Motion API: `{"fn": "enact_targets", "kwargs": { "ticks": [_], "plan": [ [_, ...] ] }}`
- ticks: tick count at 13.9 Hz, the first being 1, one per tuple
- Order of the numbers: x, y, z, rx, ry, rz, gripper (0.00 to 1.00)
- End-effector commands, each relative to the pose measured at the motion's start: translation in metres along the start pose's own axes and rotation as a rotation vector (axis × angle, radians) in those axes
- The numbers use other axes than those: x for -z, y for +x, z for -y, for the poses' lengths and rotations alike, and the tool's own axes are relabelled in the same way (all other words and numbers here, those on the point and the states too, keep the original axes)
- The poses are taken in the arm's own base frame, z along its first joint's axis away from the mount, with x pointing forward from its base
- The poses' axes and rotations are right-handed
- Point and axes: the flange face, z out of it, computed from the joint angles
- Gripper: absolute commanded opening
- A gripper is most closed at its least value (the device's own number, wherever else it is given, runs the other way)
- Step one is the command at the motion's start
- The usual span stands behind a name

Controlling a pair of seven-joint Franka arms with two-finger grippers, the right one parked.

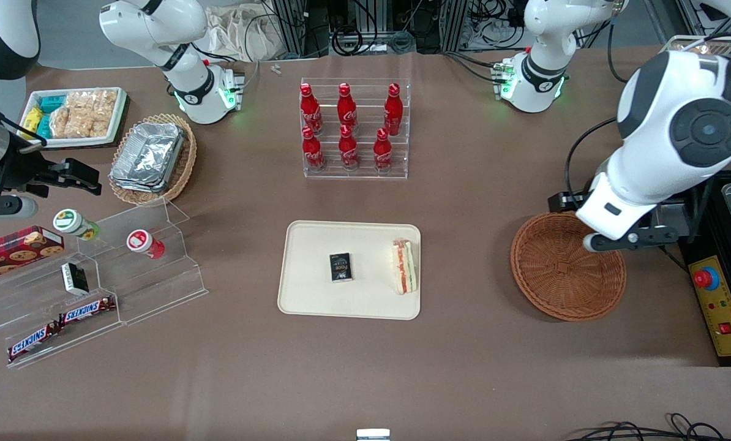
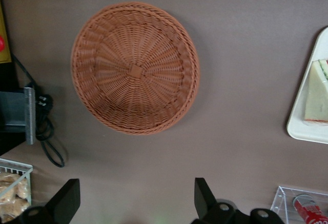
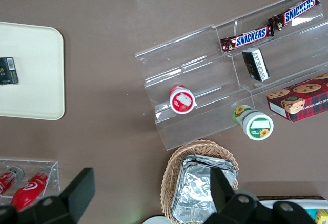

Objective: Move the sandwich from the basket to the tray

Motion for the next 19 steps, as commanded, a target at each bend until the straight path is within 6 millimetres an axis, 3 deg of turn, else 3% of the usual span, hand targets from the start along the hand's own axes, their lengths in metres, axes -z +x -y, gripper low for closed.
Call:
{"fn": "enact_targets", "kwargs": {
  "ticks": [1,7,8,15,19],
  "plan": [
    [0.006,-0.008,0.013,0.003,0.000,-0.001,1.00],
    [-0.002,-0.007,0.037,-0.023,0.012,0.046,1.00],
    [-0.004,-0.006,0.048,-0.028,0.010,0.056,1.00],
    [0.007,-0.010,0.083,-0.075,-0.014,0.054,1.00],
    [0.006,-0.009,0.085,-0.075,-0.031,0.054,1.00]
  ]
}}
